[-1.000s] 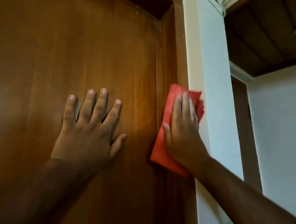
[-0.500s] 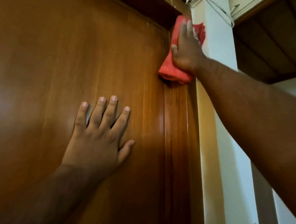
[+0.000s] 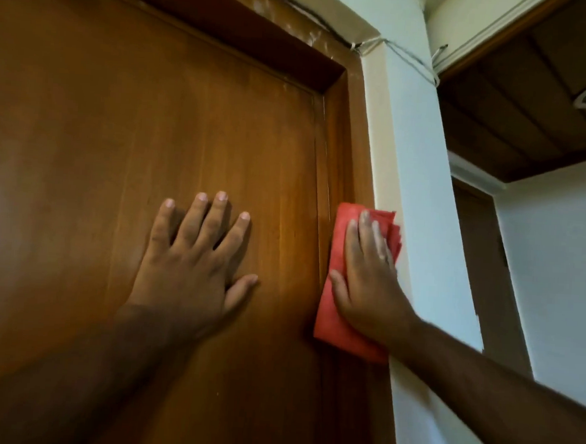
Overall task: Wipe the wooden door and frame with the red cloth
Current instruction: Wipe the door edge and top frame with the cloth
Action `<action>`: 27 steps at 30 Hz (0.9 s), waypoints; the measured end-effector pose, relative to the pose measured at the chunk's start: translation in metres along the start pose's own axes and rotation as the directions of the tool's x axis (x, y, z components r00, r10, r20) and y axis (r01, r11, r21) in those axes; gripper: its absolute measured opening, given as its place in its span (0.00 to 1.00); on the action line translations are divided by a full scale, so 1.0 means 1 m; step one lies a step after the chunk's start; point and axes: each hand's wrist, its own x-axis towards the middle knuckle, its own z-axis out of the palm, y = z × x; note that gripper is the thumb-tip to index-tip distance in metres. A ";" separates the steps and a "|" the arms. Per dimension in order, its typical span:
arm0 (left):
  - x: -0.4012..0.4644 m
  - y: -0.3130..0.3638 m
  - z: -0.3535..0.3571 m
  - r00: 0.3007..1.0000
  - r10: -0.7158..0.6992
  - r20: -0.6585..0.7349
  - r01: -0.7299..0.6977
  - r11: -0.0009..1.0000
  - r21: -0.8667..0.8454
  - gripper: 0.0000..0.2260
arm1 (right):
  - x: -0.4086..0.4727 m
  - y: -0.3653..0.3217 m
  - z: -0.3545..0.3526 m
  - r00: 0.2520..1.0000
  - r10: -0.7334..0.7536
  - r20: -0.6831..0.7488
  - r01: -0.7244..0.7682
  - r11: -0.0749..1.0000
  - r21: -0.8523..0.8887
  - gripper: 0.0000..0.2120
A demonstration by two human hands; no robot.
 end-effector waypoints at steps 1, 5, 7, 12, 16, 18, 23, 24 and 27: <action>0.012 -0.016 -0.004 0.999 0.006 -0.031 -0.006 1.000 0.020 0.37 | 0.025 0.003 -0.006 1.000 0.011 -0.017 -0.011 1.000 0.008 0.38; 0.072 -0.092 -0.025 0.989 -0.108 -0.098 0.121 0.983 0.136 0.39 | 0.134 0.008 -0.034 0.992 0.062 -0.110 -0.063 0.998 0.000 0.38; 0.093 -0.132 -0.035 0.977 -0.187 -0.098 0.200 0.970 0.141 0.41 | 0.177 0.011 -0.044 0.988 0.074 -0.137 -0.075 0.997 0.001 0.38; 0.094 -0.185 -0.043 0.988 -0.142 -0.057 0.149 0.976 0.161 0.42 | 0.243 0.022 -0.057 0.983 0.090 -0.160 -0.086 0.996 0.032 0.34; 0.091 -0.185 -0.041 0.989 -0.132 -0.065 0.140 0.981 0.136 0.42 | 0.270 0.025 -0.063 0.959 0.113 -0.260 -0.071 0.983 0.167 0.29; 0.093 -0.187 -0.040 0.988 -0.130 -0.079 0.140 0.982 0.128 0.43 | 0.281 0.024 -0.069 0.951 0.130 -0.282 -0.062 0.970 0.236 0.27; 0.094 -0.190 -0.036 0.988 -0.109 -0.114 0.124 0.982 0.141 0.42 | 0.302 0.020 -0.075 0.941 0.159 -0.299 -0.089 0.968 0.233 0.22; 0.094 -0.190 -0.036 0.987 -0.113 -0.118 0.129 0.982 0.138 0.42 | 0.305 0.019 -0.074 0.936 0.171 -0.308 -0.103 0.969 0.225 0.21; 0.096 -0.187 -0.035 0.986 -0.122 -0.111 0.138 0.980 0.144 0.42 | 0.310 0.013 -0.075 0.930 0.216 -0.297 -0.170 0.970 0.175 0.24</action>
